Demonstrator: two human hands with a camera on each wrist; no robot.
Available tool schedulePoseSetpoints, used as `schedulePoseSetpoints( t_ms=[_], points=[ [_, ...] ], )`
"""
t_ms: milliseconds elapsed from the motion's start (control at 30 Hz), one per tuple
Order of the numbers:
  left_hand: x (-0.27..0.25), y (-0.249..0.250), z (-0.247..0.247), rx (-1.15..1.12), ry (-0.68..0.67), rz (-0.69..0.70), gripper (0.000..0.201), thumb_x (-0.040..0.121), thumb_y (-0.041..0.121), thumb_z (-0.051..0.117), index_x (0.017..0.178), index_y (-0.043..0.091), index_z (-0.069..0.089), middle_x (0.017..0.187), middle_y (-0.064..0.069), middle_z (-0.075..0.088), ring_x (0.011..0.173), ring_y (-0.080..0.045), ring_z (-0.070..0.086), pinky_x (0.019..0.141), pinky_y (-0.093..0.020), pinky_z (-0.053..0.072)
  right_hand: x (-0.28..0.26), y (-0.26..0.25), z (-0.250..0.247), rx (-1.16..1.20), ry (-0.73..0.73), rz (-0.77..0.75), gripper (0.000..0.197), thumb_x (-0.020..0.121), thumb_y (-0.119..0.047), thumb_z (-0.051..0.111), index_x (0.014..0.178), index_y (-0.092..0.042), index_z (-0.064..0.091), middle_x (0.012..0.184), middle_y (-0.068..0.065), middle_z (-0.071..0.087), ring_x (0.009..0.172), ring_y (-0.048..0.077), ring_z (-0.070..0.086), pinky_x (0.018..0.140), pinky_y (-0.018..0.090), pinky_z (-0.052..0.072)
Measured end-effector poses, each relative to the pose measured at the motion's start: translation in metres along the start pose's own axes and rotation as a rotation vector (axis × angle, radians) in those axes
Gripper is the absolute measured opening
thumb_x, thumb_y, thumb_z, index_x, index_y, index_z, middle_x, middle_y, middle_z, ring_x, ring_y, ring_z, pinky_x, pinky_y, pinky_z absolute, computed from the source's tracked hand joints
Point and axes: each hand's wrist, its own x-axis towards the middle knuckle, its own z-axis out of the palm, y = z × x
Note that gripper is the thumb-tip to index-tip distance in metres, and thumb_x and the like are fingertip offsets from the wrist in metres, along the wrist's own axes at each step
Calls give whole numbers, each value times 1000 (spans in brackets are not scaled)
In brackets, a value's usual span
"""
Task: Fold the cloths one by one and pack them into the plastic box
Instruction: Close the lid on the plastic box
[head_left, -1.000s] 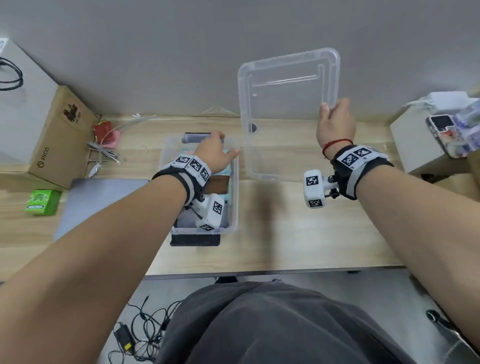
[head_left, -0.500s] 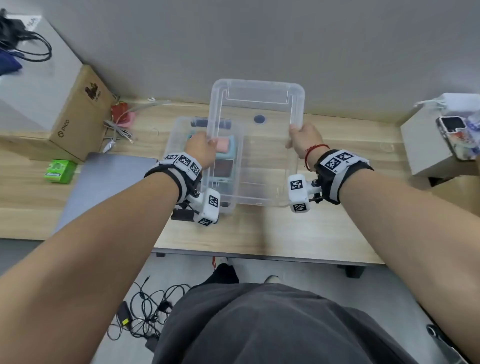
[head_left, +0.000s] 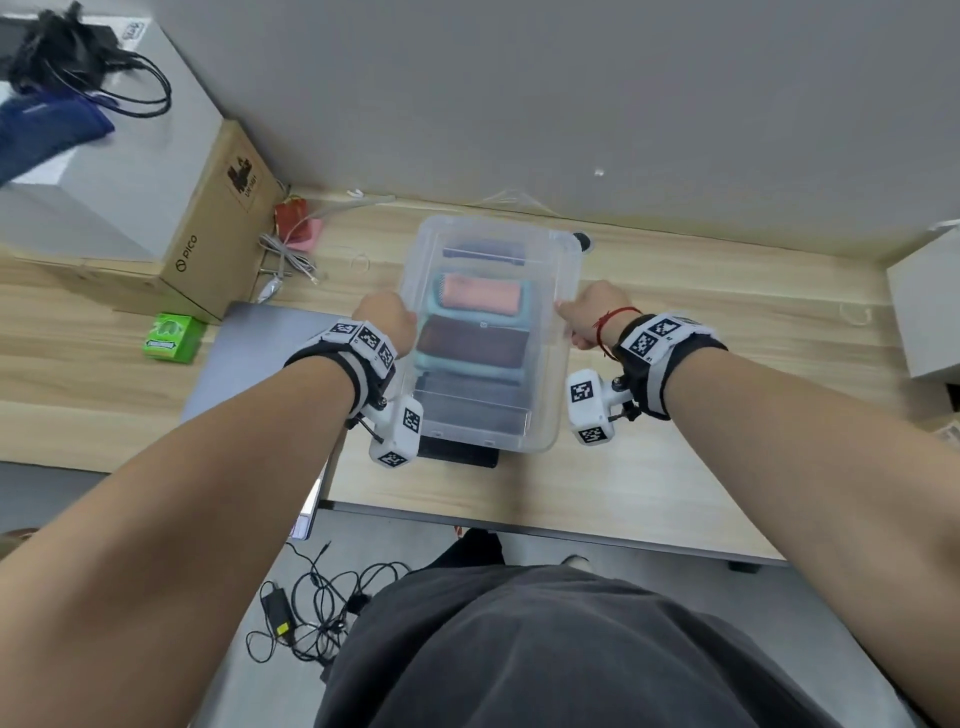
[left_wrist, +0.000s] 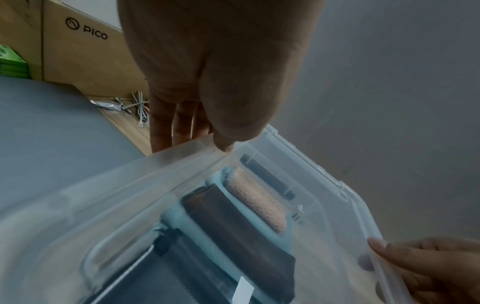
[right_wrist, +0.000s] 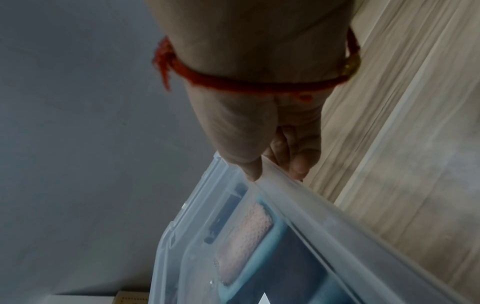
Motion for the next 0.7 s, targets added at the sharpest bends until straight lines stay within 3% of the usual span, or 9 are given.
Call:
schedulePoseSetpoints(
  t_ms=[100,167,233,333,467,533,600,700],
  points=[
    [7,-3,3,36,-24,3,31,97,23,46,102,-2,63,106,-20,65,97,-35,62,74,-35,45,7,-4,7,-104,-8,24,41,95,-38,49,65,-12,56,68,8,64,71,28,61,60,28,48],
    [12,-2,4,74,-24,5,31,99,23,47,112,-3,57,117,-22,59,105,-34,59,76,-34,44,11,-7,10,-144,-28,41,40,95,-36,50,64,-12,55,70,8,63,69,27,59,55,25,42],
    [16,-2,4,92,-20,-7,34,98,22,49,120,-3,50,123,-23,53,109,-34,57,78,-33,42,17,-8,14,-176,-35,47,40,94,-37,50,62,-14,53,70,7,63,71,28,60,57,26,44],
    [24,-6,4,110,-26,-21,33,96,19,55,118,-3,48,119,-23,57,107,-36,59,72,-32,40,24,-14,17,-228,-30,34,41,93,-41,48,60,-16,51,70,7,63,71,28,59,65,29,48],
    [37,-13,2,149,-129,-29,13,93,12,55,99,0,53,97,-14,62,82,-28,57,66,-28,41,33,-21,18,-275,-47,16,41,93,-43,51,65,-14,55,82,9,71,70,25,61,69,29,51],
    [43,-14,1,162,-182,-2,19,93,10,53,109,-1,55,94,-13,60,84,-28,58,67,-26,42,37,-22,16,-267,-65,39,37,91,-45,56,79,-11,63,89,10,74,70,23,61,65,28,51],
    [50,-12,0,183,-204,28,26,93,8,52,116,-2,54,110,-17,62,99,-31,61,71,-26,42,42,-22,12,-204,-74,63,41,88,-44,64,105,-7,62,98,12,72,77,24,64,66,29,51],
    [63,-9,-1,188,-209,82,29,92,5,51,120,0,53,116,-17,60,103,-33,60,73,-29,43,48,-18,5,-60,-32,73,79,77,-41,77,137,-8,36,130,14,50,113,30,56,92,39,50]
  ],
)
